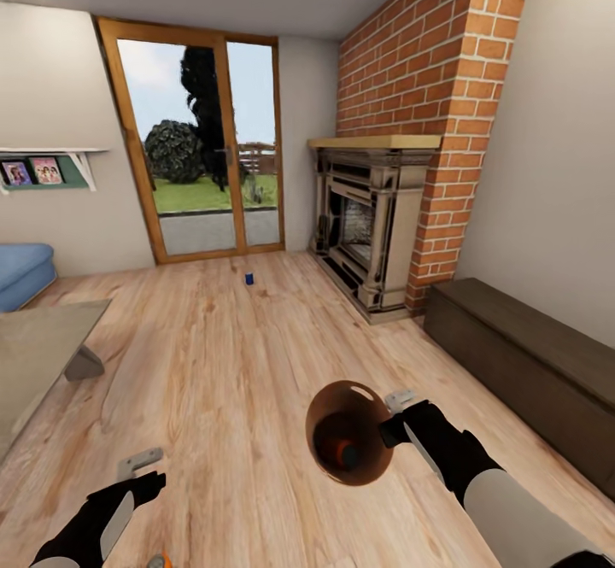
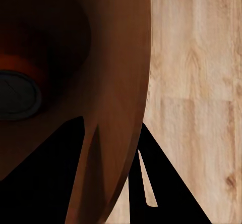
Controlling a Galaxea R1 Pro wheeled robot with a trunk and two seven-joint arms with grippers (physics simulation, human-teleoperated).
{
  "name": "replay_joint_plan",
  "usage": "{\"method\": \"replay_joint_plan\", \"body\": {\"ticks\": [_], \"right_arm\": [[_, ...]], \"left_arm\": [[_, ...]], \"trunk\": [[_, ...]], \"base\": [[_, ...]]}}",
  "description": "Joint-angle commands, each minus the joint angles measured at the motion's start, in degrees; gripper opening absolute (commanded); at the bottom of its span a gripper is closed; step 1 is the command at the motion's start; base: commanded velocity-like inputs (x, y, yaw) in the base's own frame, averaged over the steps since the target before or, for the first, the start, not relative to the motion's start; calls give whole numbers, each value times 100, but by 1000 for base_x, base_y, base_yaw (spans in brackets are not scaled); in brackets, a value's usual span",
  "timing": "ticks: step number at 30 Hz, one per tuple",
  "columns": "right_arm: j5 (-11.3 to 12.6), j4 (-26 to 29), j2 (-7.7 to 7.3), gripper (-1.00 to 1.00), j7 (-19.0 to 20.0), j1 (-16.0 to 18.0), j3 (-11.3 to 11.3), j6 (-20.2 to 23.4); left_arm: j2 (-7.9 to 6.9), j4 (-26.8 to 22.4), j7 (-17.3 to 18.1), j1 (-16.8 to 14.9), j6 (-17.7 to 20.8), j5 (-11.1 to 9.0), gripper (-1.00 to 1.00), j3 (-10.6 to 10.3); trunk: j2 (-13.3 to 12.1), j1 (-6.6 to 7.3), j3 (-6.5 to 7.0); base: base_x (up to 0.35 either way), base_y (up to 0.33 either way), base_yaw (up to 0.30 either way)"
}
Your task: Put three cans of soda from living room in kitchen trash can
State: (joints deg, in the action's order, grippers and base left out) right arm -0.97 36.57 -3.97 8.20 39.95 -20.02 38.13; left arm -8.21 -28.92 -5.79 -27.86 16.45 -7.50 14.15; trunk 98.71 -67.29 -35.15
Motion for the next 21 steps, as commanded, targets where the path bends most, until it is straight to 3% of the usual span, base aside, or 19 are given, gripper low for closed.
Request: {"method": "replay_joint_plan", "body": {"ticks": [1, 16, 21], "right_arm": [[38, 8, 1, -100, 1, 4, 5, 2], [35, 8, 1, -100, -5, 4, -2, 2], [35, 7, 7, -100, -3, 4, -8, 8]], "left_arm": [[1, 1, 0, 0, -1, -1, 100, 0], [0, -2, 4, 0, -5, -6, 100, 0], [-8, -1, 7, 1, -5, -2, 100, -8]], "trunk": [[1, 0, -2], [1, 0, -42], [1, 0, -50]], "base": [[62, 30, 220], [16, 5, 224], [227, 0, 121]]}}
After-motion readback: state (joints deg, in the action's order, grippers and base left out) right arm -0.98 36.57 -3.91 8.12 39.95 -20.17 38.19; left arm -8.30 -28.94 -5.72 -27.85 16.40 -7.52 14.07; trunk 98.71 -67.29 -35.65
